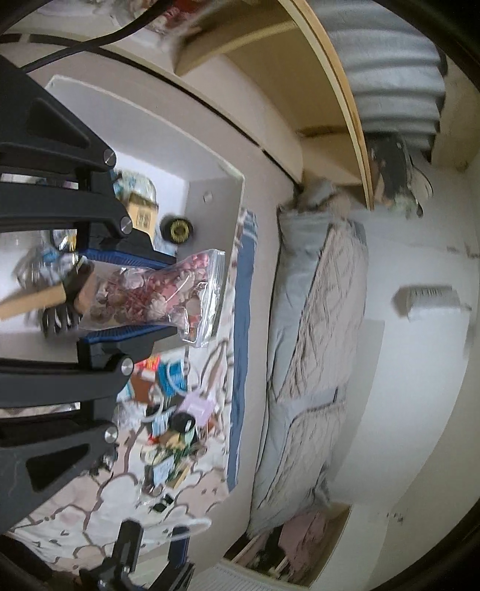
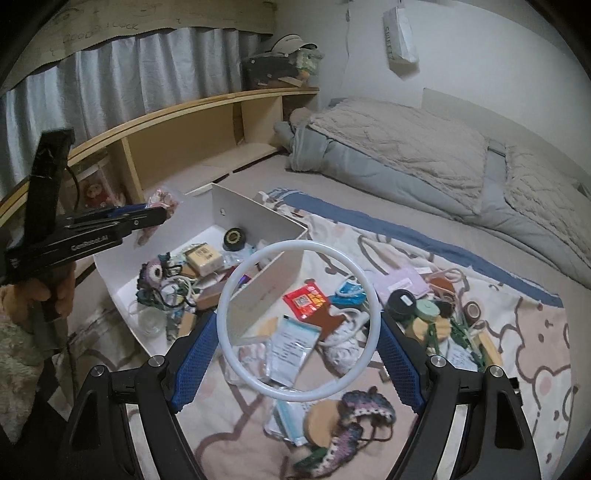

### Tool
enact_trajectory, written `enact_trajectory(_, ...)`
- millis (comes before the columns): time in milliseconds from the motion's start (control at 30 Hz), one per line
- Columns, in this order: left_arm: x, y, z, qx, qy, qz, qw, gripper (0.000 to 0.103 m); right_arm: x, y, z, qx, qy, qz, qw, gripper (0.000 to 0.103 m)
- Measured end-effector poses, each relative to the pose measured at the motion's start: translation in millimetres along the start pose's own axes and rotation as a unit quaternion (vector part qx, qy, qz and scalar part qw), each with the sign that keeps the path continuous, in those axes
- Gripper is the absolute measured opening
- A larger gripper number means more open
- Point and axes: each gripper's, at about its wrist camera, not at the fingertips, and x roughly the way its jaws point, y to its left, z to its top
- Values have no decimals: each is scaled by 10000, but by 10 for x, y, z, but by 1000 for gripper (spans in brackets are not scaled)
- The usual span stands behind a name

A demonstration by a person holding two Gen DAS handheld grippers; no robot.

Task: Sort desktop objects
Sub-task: 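Carry the bag with the left tool while the right tool carries the ring toward the white box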

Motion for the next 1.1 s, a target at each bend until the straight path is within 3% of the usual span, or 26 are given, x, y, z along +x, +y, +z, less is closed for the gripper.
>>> enact_trajectory(400,228,556,-195,-575,513,489,9958,28,127,290,125,-168,42,164,9997,84)
enact_trajectory(567,379,588,-303,-822,852,395,9922,28,232,428,212,-174,-34,177,9997,84)
enact_trajectory(1033,610,423,-485,-585,1401,202,9882,29,659,729,627,19,-59,381,9993,84)
enact_trajectory(1100,636,418,-516,-522,1471,262,9874,42,726,747,665,85,-42,434,9990,84)
